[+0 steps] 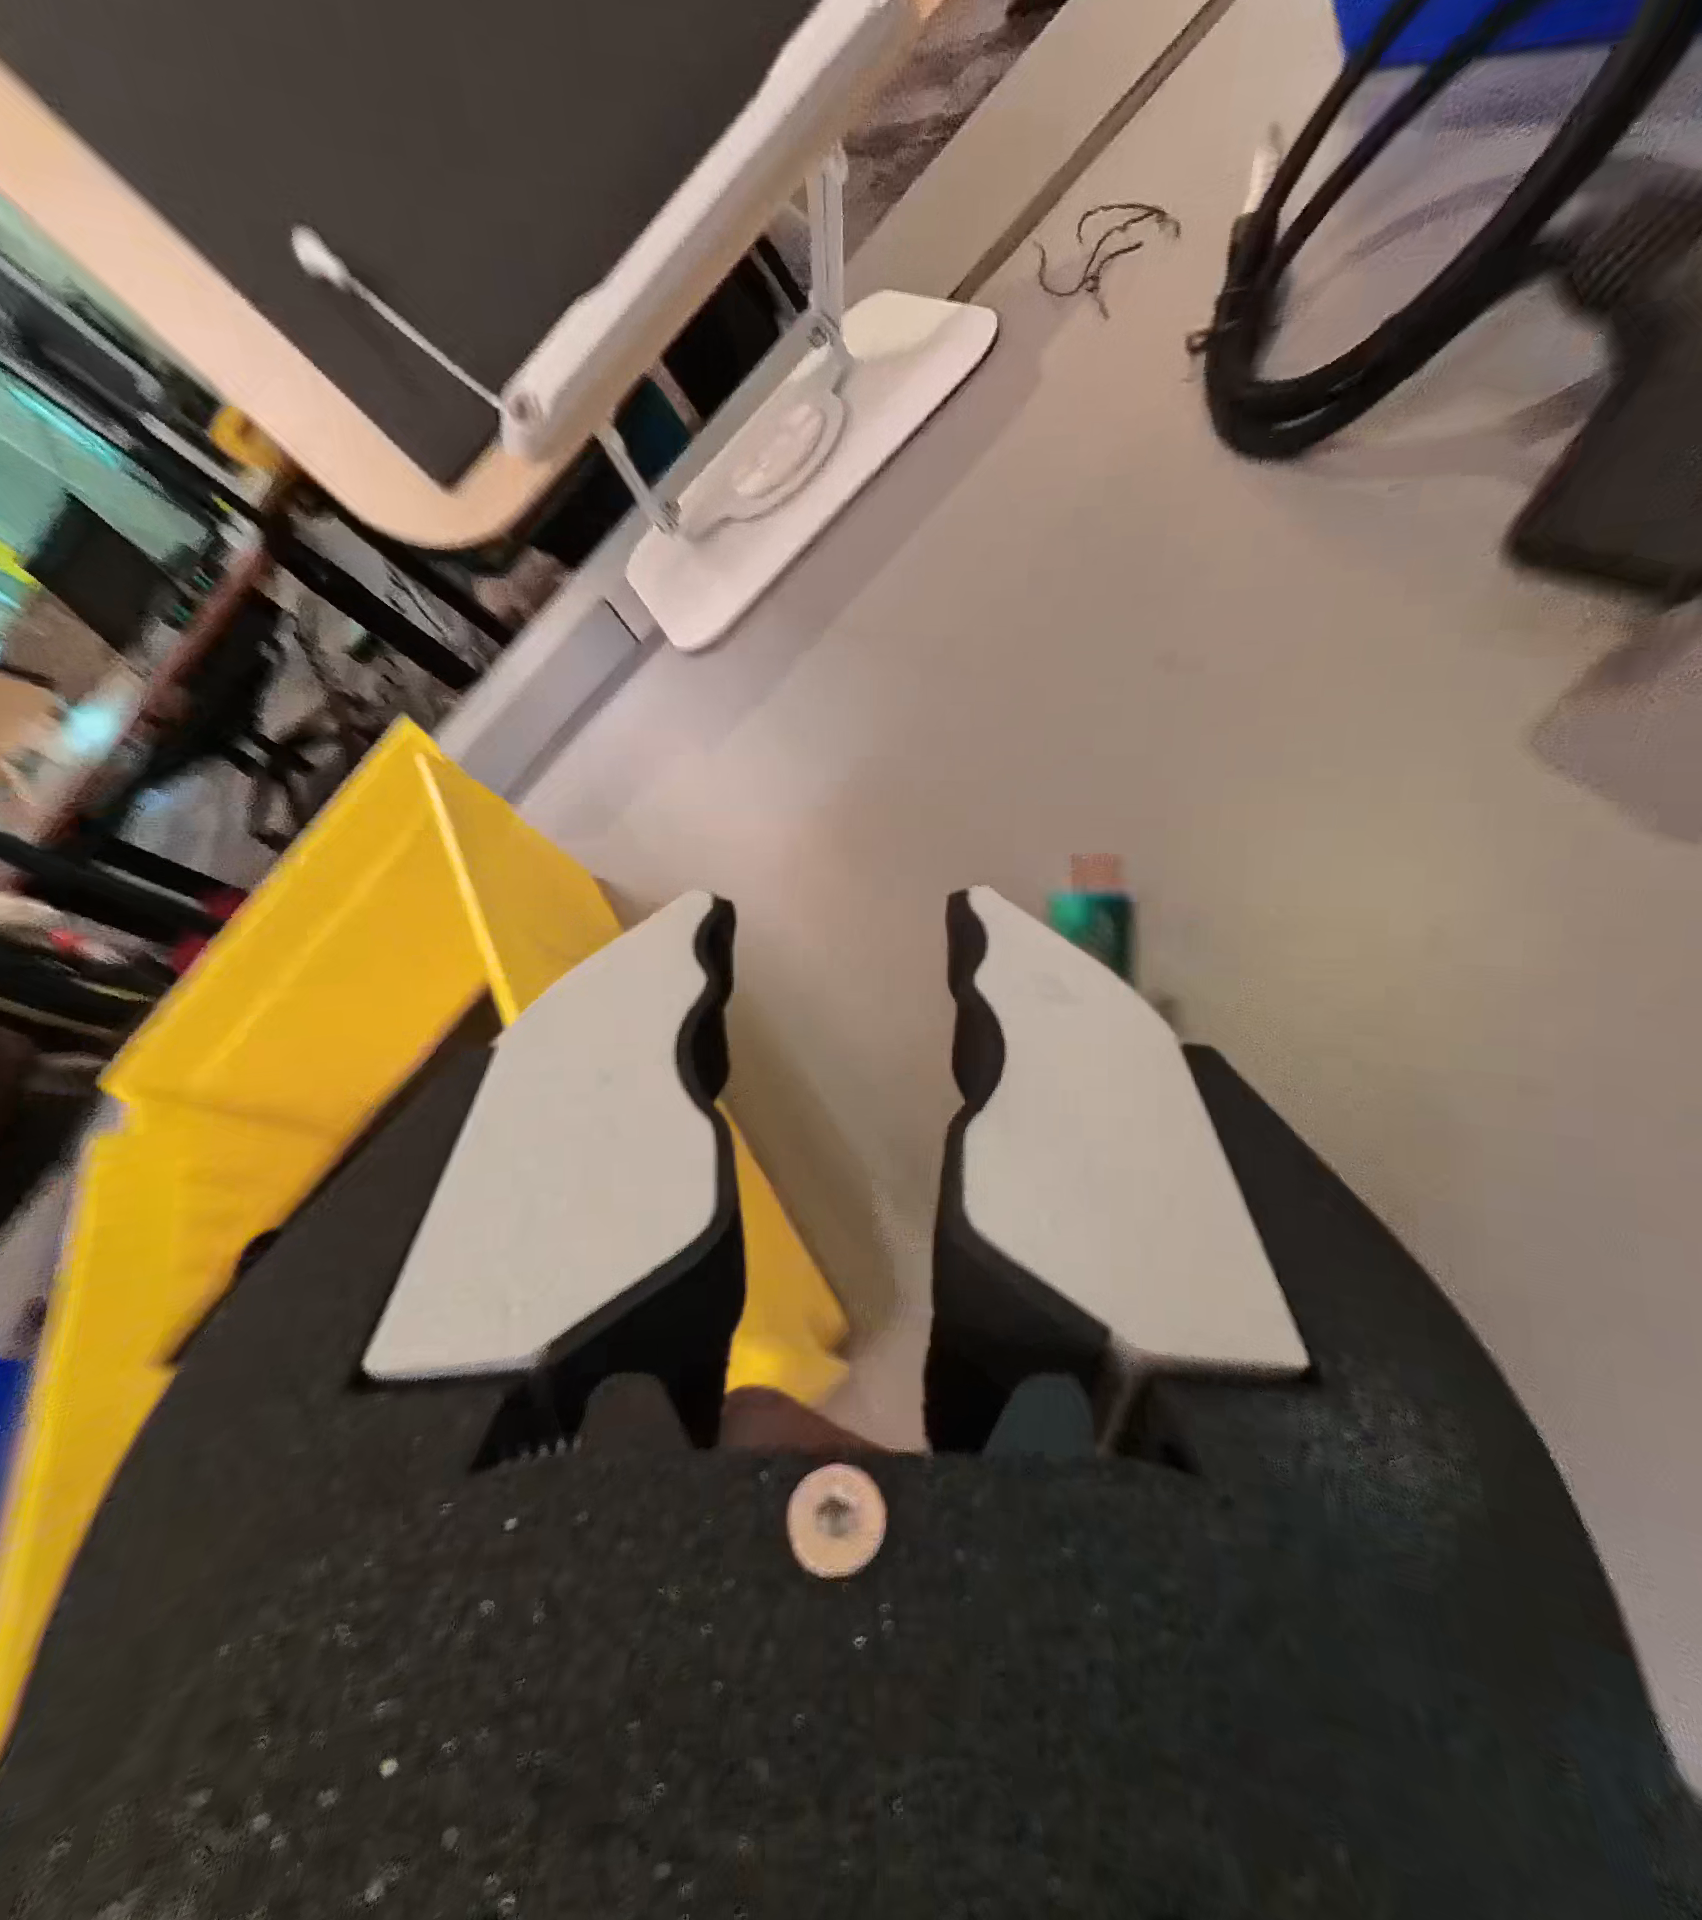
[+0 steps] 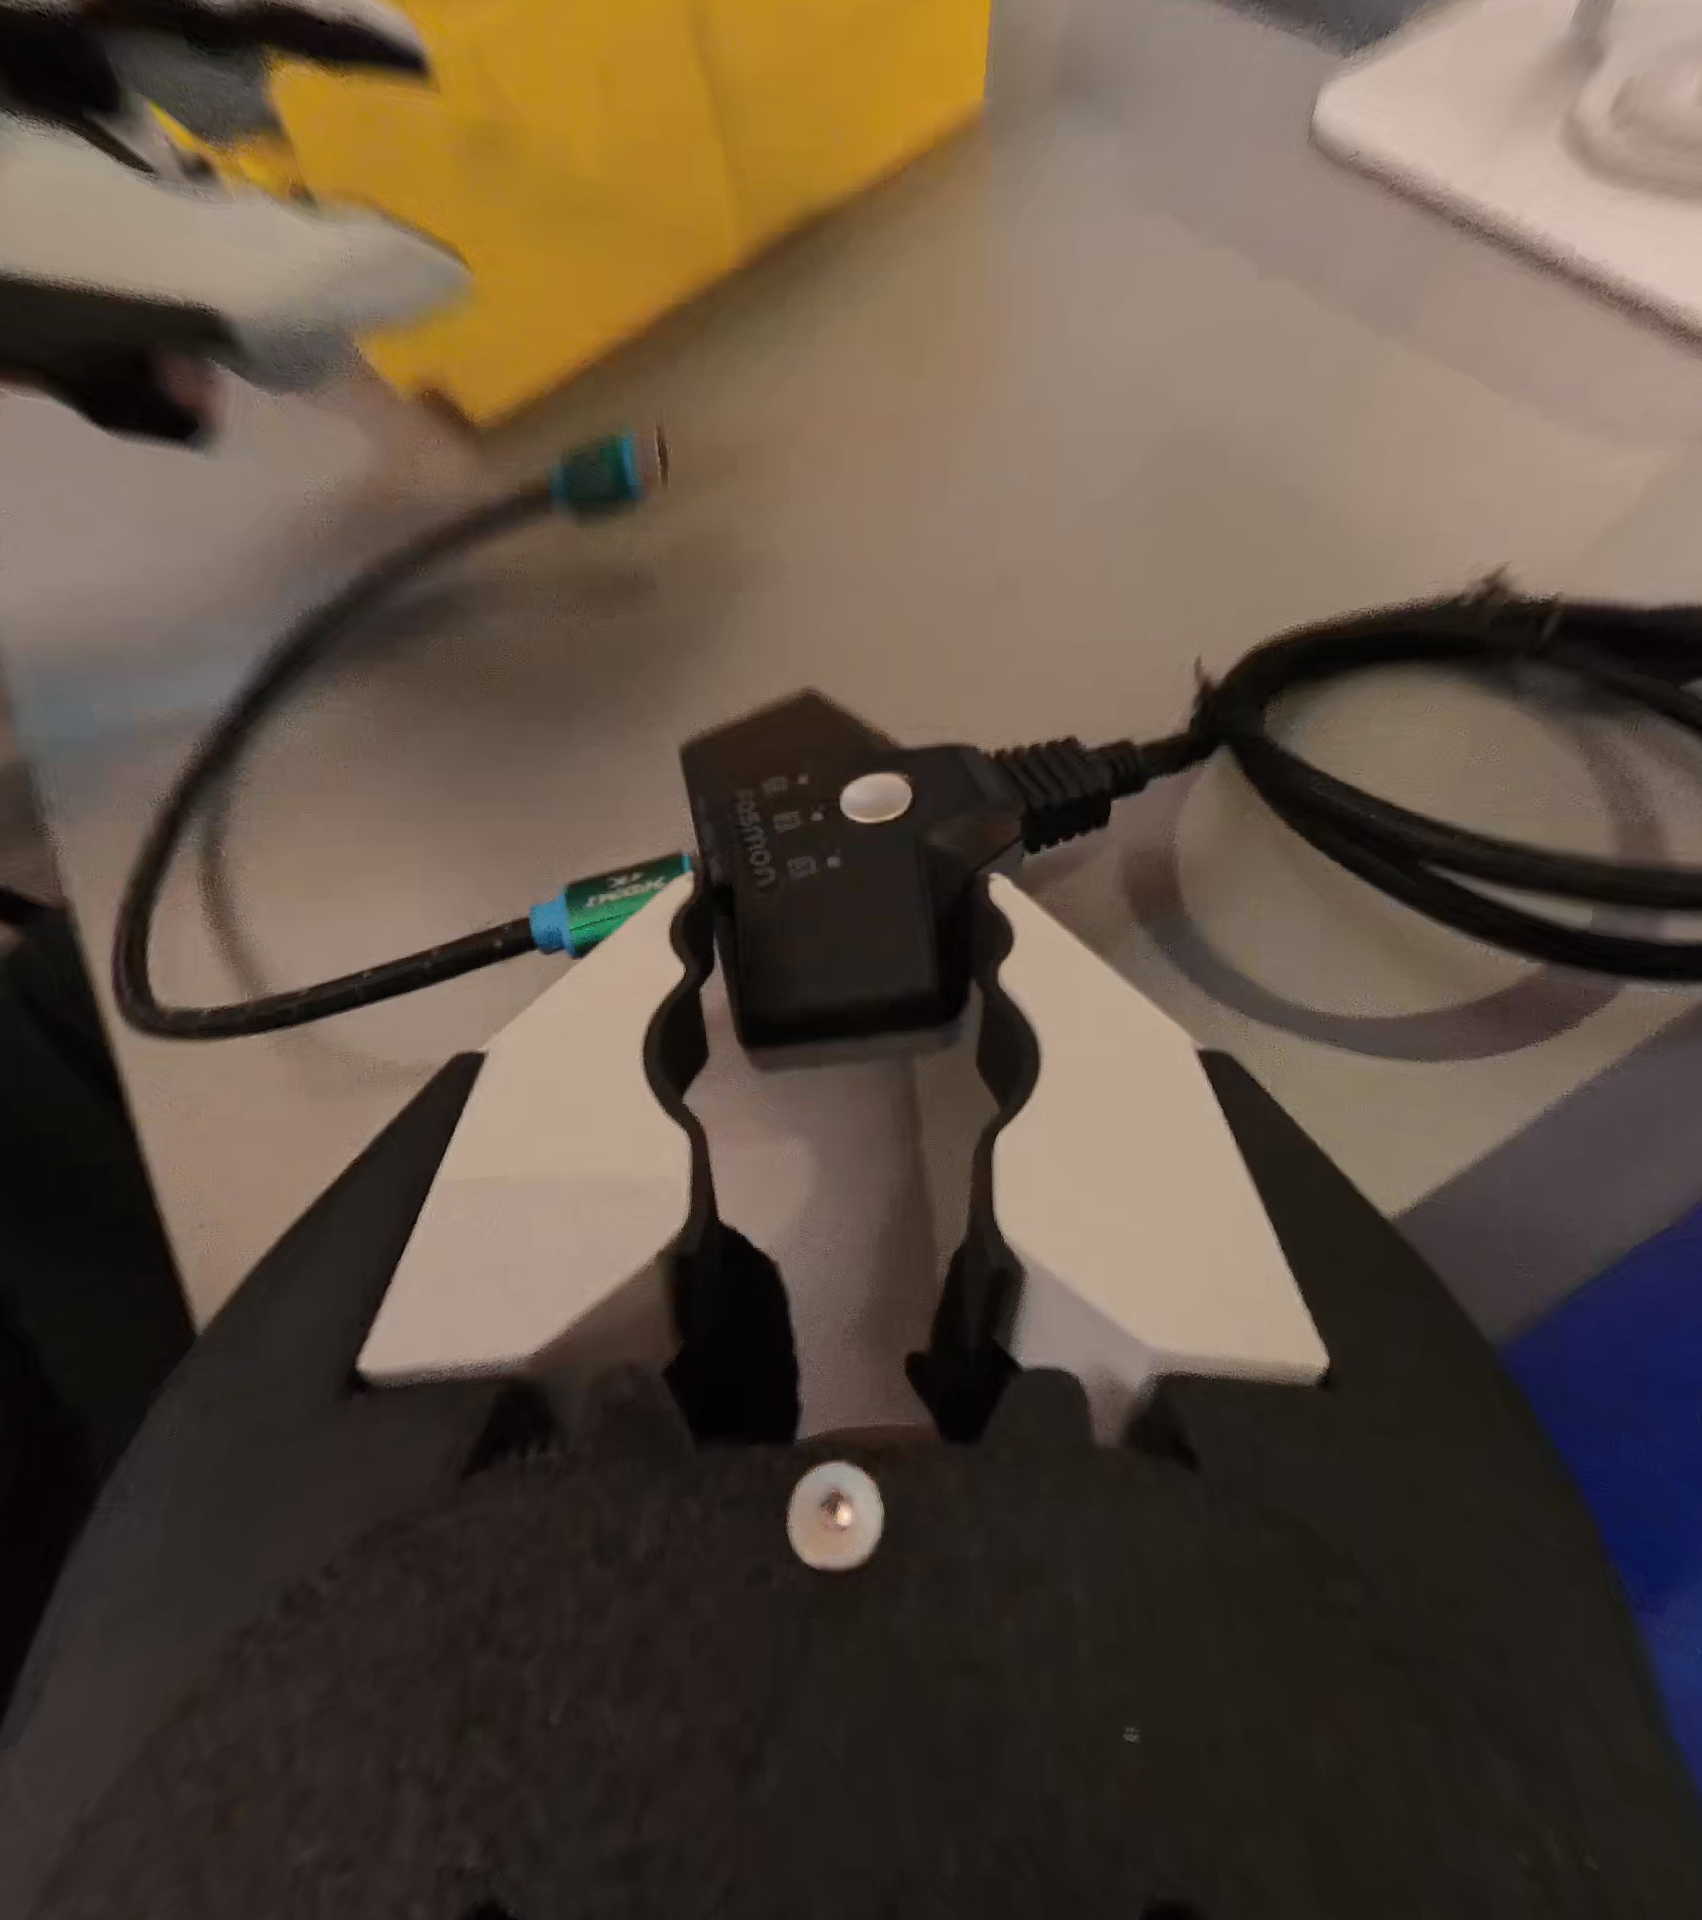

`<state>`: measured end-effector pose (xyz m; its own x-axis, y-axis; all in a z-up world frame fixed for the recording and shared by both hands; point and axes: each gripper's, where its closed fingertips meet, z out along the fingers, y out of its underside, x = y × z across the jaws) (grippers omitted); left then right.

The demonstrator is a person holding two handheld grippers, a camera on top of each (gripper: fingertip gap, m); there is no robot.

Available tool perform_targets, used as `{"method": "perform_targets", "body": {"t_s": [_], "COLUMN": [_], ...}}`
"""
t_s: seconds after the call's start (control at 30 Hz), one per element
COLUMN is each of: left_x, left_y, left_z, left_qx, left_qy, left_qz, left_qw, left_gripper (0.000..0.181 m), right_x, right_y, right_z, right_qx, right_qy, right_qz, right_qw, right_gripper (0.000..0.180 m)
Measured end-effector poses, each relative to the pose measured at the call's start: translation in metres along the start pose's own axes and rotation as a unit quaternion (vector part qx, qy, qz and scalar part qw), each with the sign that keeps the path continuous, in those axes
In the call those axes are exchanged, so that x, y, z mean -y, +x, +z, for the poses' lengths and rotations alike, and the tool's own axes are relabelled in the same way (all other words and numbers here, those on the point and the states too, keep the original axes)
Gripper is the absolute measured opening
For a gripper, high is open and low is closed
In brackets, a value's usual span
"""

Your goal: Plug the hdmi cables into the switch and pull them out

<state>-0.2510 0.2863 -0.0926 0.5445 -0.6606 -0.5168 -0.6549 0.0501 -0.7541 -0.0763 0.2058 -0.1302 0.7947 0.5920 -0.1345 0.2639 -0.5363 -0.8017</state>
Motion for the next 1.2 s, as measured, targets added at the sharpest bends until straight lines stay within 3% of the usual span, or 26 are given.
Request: {"method": "perform_targets", "body": {"t_s": [0.1, 0.17, 0.3, 0.4, 0.6, 0.73, 0.93, 1.13, 1.2], "left_x": [-0.024, -0.046, -0.077, -0.079, -0.080, -0.095, -0.094, -0.087, -0.077], "left_y": [0.040, 0.059, 0.081, 0.073, 0.065, 0.062, 0.059, 0.037, 0.014], "left_z": [-0.034, -0.060, -0.098, -0.113, -0.118, -0.114, -0.107, -0.108, -0.111], "left_qx": [-0.076, -0.091, -0.117, -0.109, -0.136, -0.139, -0.180, -0.174, -0.182], "left_qy": [0.014, 0.008, -0.031, -0.019, -0.006, -0.028, -0.026, -0.004, 0.015], "left_qz": [-0.121, -0.179, -0.233, -0.253, -0.357, -0.360, -0.397, -0.334, -0.274], "left_qw": [0.990, 0.980, 0.965, 0.961, 0.924, 0.922, 0.900, 0.926, 0.944], "left_gripper": [0.039, 0.035, 0.040, 0.041, 0.042, 0.046, 0.048, 0.043, 0.041], "right_x": [-0.022, -0.019, -0.012, -0.014, 0.010, -0.013, -0.028, -0.032, -0.032], "right_y": [0.000, 0.006, 0.007, 0.010, -0.019, -0.042, -0.026, -0.022, -0.023], "right_z": [0.024, 0.033, 0.039, 0.034, -0.011, -0.040, -0.059, -0.054, -0.051], "right_qx": [-0.033, -0.064, -0.050, -0.055, -0.052, -0.087, -0.129, -0.091, -0.081], "right_qy": [-0.054, -0.037, -0.025, -0.026, 0.074, 0.148, 0.149, 0.157, 0.155], "right_qz": [-0.012, 0.011, 0.042, 0.044, 0.027, 0.025, 0.019, 0.083, 0.088], "right_qw": [0.998, 0.997, 0.998, 0.997, 0.996, 0.985, 0.980, 0.980, 0.981], "right_gripper": [0.032, 0.031, 0.033, 0.038, 0.039, 0.036, 0.036, 0.036, 0.036]}}
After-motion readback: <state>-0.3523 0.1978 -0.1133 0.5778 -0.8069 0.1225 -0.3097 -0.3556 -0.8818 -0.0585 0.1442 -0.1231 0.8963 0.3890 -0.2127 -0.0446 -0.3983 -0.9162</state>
